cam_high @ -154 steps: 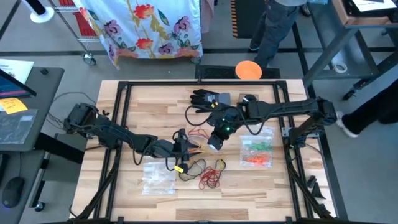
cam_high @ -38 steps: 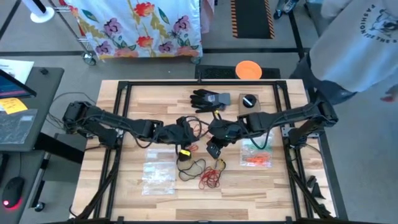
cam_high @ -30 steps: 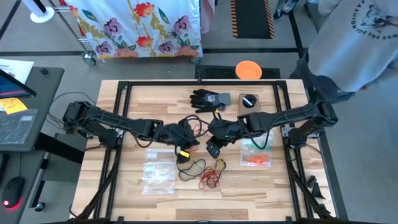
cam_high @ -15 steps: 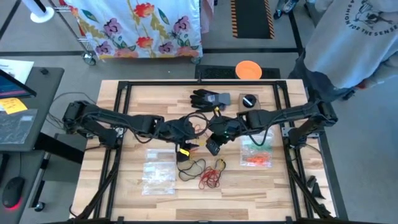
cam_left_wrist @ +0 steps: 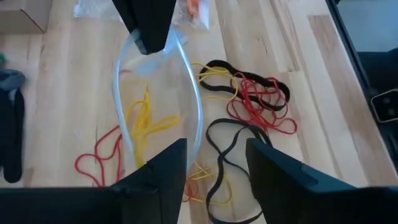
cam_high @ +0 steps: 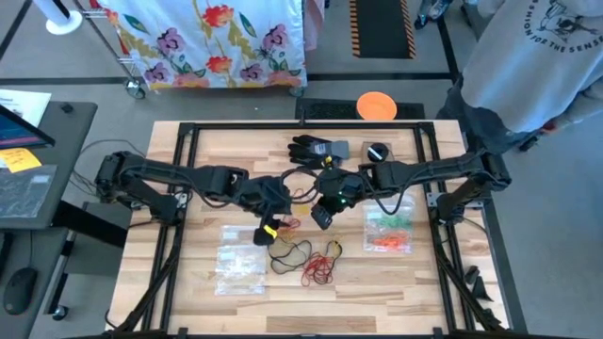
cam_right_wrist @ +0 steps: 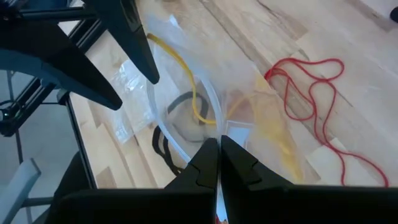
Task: Sort rubber bands
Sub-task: Put the yellow rubber band into the transparent zip bag
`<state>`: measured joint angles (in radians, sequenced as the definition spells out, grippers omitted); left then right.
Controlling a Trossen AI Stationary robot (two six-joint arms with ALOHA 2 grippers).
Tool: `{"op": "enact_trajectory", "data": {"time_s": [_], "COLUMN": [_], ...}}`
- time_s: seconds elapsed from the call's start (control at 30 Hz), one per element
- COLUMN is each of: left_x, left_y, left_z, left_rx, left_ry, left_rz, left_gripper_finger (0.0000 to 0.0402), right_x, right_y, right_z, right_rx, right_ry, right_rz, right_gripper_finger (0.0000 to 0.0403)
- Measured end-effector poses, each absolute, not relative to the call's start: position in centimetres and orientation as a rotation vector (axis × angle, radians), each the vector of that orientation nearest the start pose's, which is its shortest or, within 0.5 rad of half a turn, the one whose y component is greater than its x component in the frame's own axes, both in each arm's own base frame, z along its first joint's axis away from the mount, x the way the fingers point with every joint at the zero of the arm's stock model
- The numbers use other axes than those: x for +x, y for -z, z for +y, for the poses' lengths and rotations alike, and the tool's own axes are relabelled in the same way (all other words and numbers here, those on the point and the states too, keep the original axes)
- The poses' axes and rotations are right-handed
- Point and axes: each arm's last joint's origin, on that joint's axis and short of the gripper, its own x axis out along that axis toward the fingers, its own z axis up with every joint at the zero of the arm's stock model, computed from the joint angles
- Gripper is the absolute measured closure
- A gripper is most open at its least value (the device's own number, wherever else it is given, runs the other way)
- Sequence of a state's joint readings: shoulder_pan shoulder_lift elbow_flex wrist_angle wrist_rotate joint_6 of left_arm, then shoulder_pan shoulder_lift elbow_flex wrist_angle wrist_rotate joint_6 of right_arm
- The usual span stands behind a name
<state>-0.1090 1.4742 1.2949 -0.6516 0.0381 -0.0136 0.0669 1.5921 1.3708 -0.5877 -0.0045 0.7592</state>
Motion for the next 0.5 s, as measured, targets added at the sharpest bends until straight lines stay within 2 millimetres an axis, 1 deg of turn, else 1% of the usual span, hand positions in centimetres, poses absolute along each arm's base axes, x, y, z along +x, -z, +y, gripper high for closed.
{"op": "enact_trajectory", "data": {"time_s": [0.1,0.2,0.27,0.33,0.43,0.5], "left_x": [30.9,30.5,30.4,30.0,29.4,28.6], "left_y": [-30.9,-31.0,-31.5,-32.7,-35.3,-37.1], "left_z": [-3.2,-3.1,-3.1,-3.1,-3.1,-3.1], "left_rx": [0.032,0.028,0.021,0.03,0.033,0.036], "left_ry": [0.141,0.209,0.252,0.263,0.266,0.271], "left_rz": [0.842,0.858,0.858,0.85,0.79,0.754], "left_gripper_finger": [0.0238,0.0238,0.0238,0.0238,0.0238,0.0238], "right_x": [34.4,34.4,34.4,34.4,34.4,34.3], "right_y": [-30.2,-30.2,-30.2,-30.3,-30.3,-30.3], "right_z": [2.2,1.8,1.5,1.2,0.9,0.7], "right_rx": [0.703,0.721,0.718,0.704,0.693,0.682], "right_ry": [0.227,0.208,0.201,0.201,0.209,0.213], "right_rz": [0.8,0.81,0.812,0.807,0.805,0.812], "right_gripper_finger": [0.0394,0.0394,0.0394,0.0394,0.0394,0.0394]}}
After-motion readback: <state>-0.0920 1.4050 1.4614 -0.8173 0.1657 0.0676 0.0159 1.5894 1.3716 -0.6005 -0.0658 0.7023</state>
